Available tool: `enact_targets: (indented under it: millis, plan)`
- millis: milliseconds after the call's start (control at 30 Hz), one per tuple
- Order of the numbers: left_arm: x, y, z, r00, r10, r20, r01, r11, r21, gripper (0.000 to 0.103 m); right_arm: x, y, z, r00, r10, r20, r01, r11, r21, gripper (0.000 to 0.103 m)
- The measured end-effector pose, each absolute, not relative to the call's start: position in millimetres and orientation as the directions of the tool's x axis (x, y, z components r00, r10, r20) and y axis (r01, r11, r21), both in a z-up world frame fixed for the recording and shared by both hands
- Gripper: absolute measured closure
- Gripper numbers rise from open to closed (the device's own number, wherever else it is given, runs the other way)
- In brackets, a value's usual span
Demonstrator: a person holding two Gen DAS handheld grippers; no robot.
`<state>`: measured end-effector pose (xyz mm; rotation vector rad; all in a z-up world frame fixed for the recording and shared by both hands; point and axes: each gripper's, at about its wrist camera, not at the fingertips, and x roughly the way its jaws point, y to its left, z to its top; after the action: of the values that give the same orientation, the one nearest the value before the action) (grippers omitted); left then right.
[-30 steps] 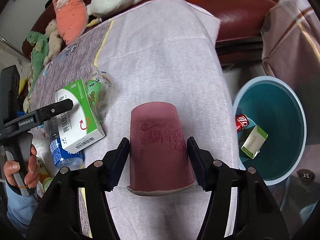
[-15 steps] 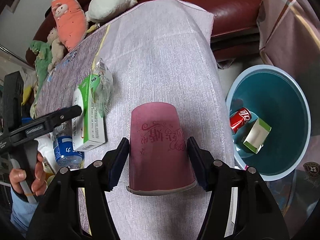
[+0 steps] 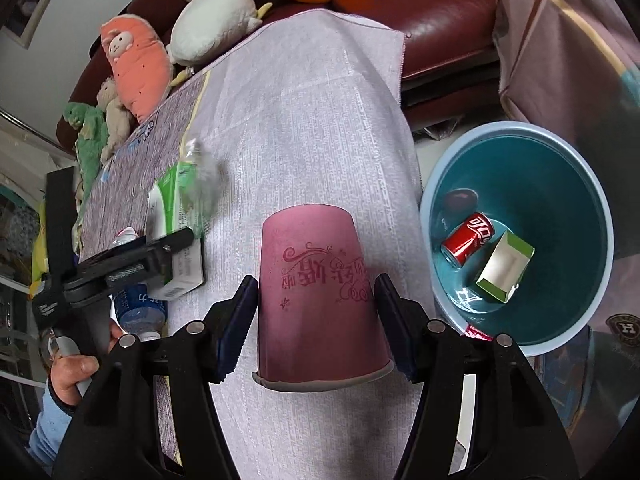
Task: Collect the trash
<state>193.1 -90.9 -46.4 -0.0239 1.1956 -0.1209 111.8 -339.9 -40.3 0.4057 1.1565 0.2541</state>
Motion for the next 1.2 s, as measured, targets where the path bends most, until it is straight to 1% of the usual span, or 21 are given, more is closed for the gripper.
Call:
enact_targets:
  millis: [67, 233, 333, 467, 500, 533, 567, 600, 633, 667, 700, 767, 833, 867, 900, 933, 967, 1000, 1033, 1100, 1200]
  plan:
    - [188, -87, -37, 0.392, -0.089, -0.916, 0.078, 0.995, -0.063, 0.023, 110, -342, -40, 0.389, 0.403, -0.829, 0.014, 0.897, 0.442, 0.045]
    - [174, -81, -19, 0.433, -0.096, -0.896, 0.072, 0.995, -0.072, 0.023, 107, -346, -40, 0.399, 0.415, -0.818, 0.016, 0.889, 0.458, 0.045]
    - [163, -85, 1, 0.475, -0.105, -0.874, 0.079, 0.994, -0.076, 0.024, 103, -350, -35, 0.414, 0.422, -0.807, 0.013, 0.883, 0.468, 0.045]
    - [151, -106, 27, 0.505, -0.167, -0.847, 0.153, 0.983, -0.103, 0.026, 96, -364, -21, 0.464, 0.411, -0.784, 0.027, 0.879, 0.476, 0.045]
    - [148, -113, 29, 0.504, -0.184, -0.844, 0.176, 0.978, -0.108, 0.032, 94, -369, -17, 0.477, 0.406, -0.779, 0.033, 0.878, 0.478, 0.045]
    - [147, -122, 31, 0.503, -0.193, -0.843, 0.196, 0.975, -0.106, 0.043, 91, -376, -13, 0.495, 0.398, -0.772, 0.043, 0.876, 0.480, 0.045]
    - [149, -133, 31, 0.495, -0.204, -0.844, 0.216, 0.970, -0.108, 0.060, 87, -384, -9, 0.513, 0.389, -0.765, 0.055, 0.875, 0.481, 0.045]
    - [149, -146, 29, 0.474, -0.230, -0.850, 0.255, 0.960, -0.118, 0.070, 85, -391, -7, 0.524, 0.382, -0.761, 0.065, 0.873, 0.483, 0.045]
    - [151, -155, 25, 0.466, -0.219, -0.857, 0.276, 0.957, -0.094, 0.075, 82, -399, -5, 0.535, 0.374, -0.757, 0.079, 0.871, 0.486, 0.045]
    - [153, -166, 13, 0.460, -0.150, -0.875, 0.268, 0.963, -0.024, 0.077, 79, -405, -4, 0.542, 0.367, -0.756, 0.092, 0.868, 0.488, 0.045]
    - [156, -168, 3, 0.435, -0.131, -0.891, 0.256, 0.967, -0.017, 0.077, 76, -411, -5, 0.546, 0.364, -0.755, 0.102, 0.866, 0.490, 0.045]
    - [154, -168, -6, 0.414, -0.158, -0.896, 0.263, 0.964, -0.049, 0.077, 73, -414, -13, 0.531, 0.365, -0.765, 0.109, 0.865, 0.489, 0.045]
    - [149, -166, -8, 0.420, -0.166, -0.892, 0.265, 0.963, -0.055, 0.076, 71, -410, -23, 0.505, 0.382, -0.774, 0.098, 0.866, 0.491, 0.045]
    - [148, -164, -9, 0.416, -0.171, -0.893, 0.263, 0.963, -0.062, 0.072, 72, -408, -28, 0.488, 0.397, -0.778, 0.089, 0.863, 0.496, 0.045]
    - [147, -163, -9, 0.410, -0.172, -0.896, 0.257, 0.964, -0.068, 0.054, 71, -406, -30, 0.480, 0.407, -0.778, 0.083, 0.861, 0.501, 0.045]
    - [147, -160, -12, 0.396, -0.174, -0.902, 0.244, 0.966, -0.079, 0.039, 72, -404, -31, 0.476, 0.413, -0.777, 0.078, 0.860, 0.505, 0.045]
    - [144, -159, -14, 0.384, -0.174, -0.907, 0.228, 0.970, -0.089, 0.016, 73, -403, -32, 0.475, 0.413, -0.777, 0.078, 0.860, 0.505, 0.045]
    - [139, -159, -15, 0.386, -0.179, -0.905, 0.210, 0.972, -0.103, 0.010, 73, -403, -32, 0.477, 0.413, -0.775, 0.079, 0.859, 0.506, 0.045]
    - [135, -162, -17, 0.387, -0.175, -0.905, 0.194, 0.975, -0.105, 0.010, 73, -404, -31, 0.481, 0.415, -0.773, 0.080, 0.857, 0.510, 0.045]
    - [132, -169, -25, 0.368, -0.150, -0.918, 0.177, 0.980, -0.089, 0.007, 72, -407, -29, 0.487, 0.414, -0.769, 0.079, 0.856, 0.511, 0.045]
    - [127, -180, -45, 0.321, -0.087, -0.943, 0.140, 0.989, -0.044, 0.006, 68, -412, -29, 0.492, 0.417, -0.765, 0.076, 0.854, 0.514, 0.045]
